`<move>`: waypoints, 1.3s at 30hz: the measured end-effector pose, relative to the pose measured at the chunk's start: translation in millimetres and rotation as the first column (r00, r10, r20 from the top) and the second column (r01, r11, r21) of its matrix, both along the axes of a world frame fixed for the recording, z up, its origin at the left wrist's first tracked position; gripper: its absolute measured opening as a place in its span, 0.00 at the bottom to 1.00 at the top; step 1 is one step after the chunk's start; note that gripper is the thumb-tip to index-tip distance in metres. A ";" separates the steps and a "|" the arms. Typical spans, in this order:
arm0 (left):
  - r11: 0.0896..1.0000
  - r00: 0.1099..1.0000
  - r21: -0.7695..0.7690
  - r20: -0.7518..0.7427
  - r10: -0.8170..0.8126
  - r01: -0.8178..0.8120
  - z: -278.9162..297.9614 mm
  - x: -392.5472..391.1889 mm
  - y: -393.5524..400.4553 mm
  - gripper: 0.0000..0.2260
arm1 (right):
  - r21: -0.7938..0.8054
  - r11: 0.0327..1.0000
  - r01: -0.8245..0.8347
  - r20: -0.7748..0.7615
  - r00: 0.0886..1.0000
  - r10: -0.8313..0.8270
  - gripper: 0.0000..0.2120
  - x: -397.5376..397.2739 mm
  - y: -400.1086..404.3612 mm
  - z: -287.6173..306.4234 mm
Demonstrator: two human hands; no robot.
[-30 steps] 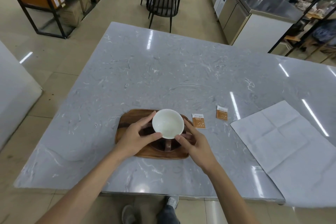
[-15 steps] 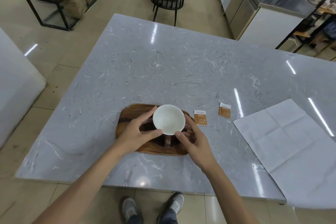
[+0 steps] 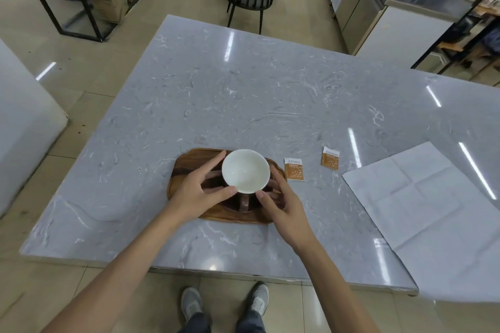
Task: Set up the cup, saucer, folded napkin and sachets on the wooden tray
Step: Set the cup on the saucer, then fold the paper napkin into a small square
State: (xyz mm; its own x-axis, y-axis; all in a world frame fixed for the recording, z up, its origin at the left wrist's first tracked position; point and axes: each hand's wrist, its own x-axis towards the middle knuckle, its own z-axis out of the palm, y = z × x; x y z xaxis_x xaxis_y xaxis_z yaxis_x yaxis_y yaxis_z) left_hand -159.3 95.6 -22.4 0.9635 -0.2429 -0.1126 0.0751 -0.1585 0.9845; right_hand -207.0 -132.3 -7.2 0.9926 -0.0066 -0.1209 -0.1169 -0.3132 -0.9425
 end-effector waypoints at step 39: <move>0.415 0.842 0.906 0.283 -0.460 -0.077 -51.6 -227.9 -515.6 0.25 | -0.798 0.602 0.028 0.027 1.000 -0.010 0.38 -205.1 -434.9 -53.7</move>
State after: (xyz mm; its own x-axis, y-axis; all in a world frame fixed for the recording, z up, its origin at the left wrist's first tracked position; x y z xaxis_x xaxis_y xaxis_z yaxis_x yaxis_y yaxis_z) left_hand -387.2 -420.0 -73.9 0.8898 -0.4560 0.0167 -0.4508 -0.8729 0.1868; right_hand -412.1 -567.1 -60.8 0.9930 -0.1106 -0.0406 -0.1178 -0.9397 -0.3210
